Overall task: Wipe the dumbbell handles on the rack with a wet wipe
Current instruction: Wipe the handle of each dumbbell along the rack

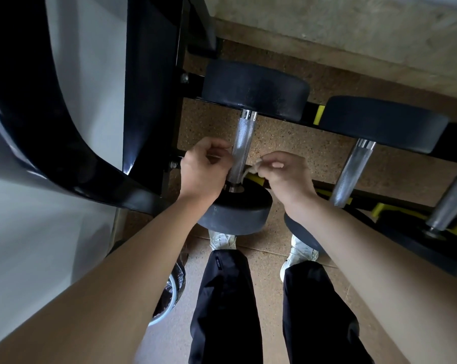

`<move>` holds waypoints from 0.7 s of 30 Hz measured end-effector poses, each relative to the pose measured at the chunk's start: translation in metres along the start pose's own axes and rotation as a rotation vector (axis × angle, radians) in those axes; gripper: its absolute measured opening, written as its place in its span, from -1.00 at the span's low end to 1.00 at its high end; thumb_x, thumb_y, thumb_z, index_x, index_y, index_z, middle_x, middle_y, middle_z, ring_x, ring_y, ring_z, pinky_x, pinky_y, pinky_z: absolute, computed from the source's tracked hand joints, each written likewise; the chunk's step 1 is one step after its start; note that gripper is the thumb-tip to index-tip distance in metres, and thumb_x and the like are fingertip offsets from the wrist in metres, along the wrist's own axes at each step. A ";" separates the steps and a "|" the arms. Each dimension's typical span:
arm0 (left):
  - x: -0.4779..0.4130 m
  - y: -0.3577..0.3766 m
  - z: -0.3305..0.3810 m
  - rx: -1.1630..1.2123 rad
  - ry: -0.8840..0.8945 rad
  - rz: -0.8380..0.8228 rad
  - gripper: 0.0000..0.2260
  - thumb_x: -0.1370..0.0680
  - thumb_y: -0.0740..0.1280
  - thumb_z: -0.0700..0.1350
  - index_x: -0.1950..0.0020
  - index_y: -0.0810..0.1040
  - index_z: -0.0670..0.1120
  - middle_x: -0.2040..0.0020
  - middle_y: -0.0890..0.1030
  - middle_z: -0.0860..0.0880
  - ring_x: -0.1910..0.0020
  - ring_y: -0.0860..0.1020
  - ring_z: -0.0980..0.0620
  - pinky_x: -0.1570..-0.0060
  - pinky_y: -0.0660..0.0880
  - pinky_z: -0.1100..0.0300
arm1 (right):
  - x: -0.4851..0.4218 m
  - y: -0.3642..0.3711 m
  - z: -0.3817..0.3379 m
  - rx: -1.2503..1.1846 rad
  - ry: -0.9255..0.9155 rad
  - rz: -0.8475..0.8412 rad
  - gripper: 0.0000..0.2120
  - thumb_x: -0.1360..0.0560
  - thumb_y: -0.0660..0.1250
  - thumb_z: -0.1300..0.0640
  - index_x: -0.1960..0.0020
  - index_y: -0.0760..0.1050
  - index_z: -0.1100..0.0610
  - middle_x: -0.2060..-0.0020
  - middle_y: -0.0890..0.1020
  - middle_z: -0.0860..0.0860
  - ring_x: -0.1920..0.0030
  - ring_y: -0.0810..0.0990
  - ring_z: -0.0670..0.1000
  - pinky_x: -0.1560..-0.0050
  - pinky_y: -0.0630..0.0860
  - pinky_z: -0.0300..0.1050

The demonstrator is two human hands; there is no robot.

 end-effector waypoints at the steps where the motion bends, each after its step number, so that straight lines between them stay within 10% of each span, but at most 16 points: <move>1: 0.002 0.001 0.004 0.012 0.035 -0.034 -0.82 -0.53 0.43 -0.23 -0.09 0.69 -0.03 0.10 0.70 0.11 0.12 0.65 0.22 0.07 0.60 0.30 | 0.001 -0.002 -0.004 -0.098 0.019 0.008 -0.94 -0.50 0.47 0.27 0.09 0.66 0.13 0.16 0.73 0.06 0.13 0.67 0.00 0.08 0.59 -0.09; 7: 0.008 0.014 0.030 0.126 0.218 -0.209 -0.69 -0.49 0.56 -0.09 -0.21 0.66 -0.03 0.01 0.73 0.03 0.01 0.70 0.09 -0.07 0.65 0.11 | 0.006 0.014 -0.039 -0.580 0.104 -0.089 -0.85 -0.56 0.38 0.36 -0.05 0.62 0.16 0.06 0.72 0.15 0.09 0.71 0.06 0.03 0.68 -0.07; 21: -0.033 0.003 0.058 -0.191 0.426 -0.086 -0.90 -0.56 0.45 -0.16 -0.01 0.75 -0.04 0.11 0.72 0.11 0.17 0.65 0.22 0.05 0.60 0.24 | -0.018 0.016 -0.047 -0.593 0.145 -0.037 -0.93 -0.54 0.43 0.31 0.11 0.64 0.20 0.11 0.73 0.15 0.19 0.68 0.02 0.08 0.65 -0.15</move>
Point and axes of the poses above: each hand's wrist, its own x-axis away from the middle knuckle, its own y-axis out of the palm, z = x × y, the point moved 8 cm from there along -x, towards the middle knuckle
